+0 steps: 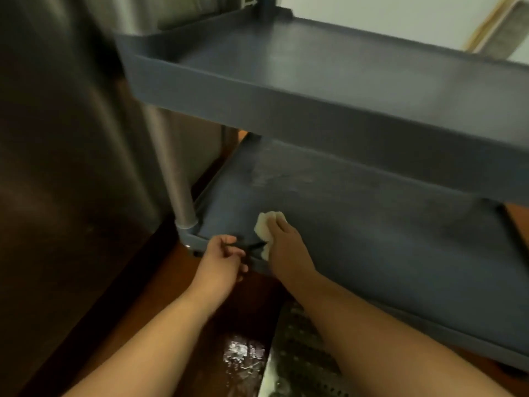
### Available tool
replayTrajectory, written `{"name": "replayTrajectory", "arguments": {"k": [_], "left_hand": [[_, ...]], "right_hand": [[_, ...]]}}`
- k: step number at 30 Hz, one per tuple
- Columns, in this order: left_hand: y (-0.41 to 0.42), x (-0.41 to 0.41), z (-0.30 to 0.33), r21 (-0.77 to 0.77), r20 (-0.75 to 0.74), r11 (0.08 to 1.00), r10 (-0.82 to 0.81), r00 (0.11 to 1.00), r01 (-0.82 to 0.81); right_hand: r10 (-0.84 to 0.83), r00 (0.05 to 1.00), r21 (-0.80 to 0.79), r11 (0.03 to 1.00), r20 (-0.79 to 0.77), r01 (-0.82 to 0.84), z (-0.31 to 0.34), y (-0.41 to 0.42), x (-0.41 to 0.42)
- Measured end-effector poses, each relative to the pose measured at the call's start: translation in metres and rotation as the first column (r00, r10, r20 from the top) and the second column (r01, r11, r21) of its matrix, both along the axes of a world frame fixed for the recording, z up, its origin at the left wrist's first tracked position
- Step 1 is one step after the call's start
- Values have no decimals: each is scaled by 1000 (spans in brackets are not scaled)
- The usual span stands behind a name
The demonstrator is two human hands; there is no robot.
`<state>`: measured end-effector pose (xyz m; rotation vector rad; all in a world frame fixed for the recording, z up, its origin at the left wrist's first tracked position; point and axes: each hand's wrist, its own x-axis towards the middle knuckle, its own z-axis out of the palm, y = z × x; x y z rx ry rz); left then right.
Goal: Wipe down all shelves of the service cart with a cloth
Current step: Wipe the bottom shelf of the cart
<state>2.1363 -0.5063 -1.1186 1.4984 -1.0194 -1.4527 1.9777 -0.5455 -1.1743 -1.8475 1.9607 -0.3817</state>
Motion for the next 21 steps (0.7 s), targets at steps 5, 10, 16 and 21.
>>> {"name": "replayTrajectory", "arguments": {"k": [5,10,16,21], "left_hand": [[2,-102,6,-33,-2,981,-189,982,189],[27,-206,12,-110,-18,913,-398,917,394],[47,-249,20,-119,-32,890,-446,894,440],[34,-210,25,-57,-33,933,-359,933,356]], "right_hand": [[-124,983,43,990,-132,130,7,77,-143],[-463,880,6,885,-102,466,24,180,-279],[-706,703,87,698,-85,711,45,217,-374],[-717,696,118,688,-41,716,36,181,-330]]}}
